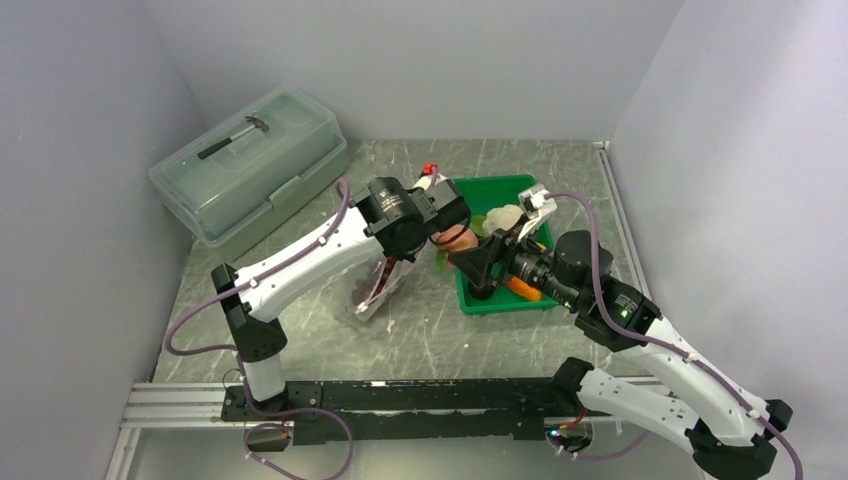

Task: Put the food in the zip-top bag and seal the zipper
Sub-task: Place the fake fruit in the zipper food storage bag.

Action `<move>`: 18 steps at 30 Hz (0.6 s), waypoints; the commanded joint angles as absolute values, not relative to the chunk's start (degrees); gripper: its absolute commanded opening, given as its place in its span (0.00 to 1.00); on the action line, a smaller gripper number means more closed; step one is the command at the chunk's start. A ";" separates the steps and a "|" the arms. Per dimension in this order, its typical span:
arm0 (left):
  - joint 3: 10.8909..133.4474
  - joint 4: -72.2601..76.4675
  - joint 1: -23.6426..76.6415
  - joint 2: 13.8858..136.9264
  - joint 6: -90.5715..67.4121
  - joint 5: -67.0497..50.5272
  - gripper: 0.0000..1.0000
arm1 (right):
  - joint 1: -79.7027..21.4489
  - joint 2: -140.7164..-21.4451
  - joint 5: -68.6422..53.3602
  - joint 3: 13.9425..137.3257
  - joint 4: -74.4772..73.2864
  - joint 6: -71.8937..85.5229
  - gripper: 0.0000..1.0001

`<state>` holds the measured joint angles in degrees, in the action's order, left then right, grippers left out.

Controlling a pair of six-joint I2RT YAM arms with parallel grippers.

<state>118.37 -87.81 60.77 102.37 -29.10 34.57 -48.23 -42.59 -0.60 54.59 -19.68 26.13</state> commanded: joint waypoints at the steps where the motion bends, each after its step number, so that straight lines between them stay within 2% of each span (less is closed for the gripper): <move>1: 117.59 -84.68 63.56 102.81 -31.98 32.16 0.00 | -48.54 -40.51 4.32 54.94 -23.05 26.69 0.19; 7: 116.91 -80.73 68.56 106.17 -34.57 29.34 0.00 | -48.54 -38.47 14.73 56.27 -35.22 32.77 0.19; 12: 117.57 -77.25 73.04 111.72 -36.03 27.58 0.00 | -48.52 -32.18 14.79 55.82 -43.82 37.51 0.19; 18: 126.82 -81.18 76.76 120.77 -36.57 30.03 0.00 | -48.53 -25.83 15.44 55.79 -53.70 44.18 0.18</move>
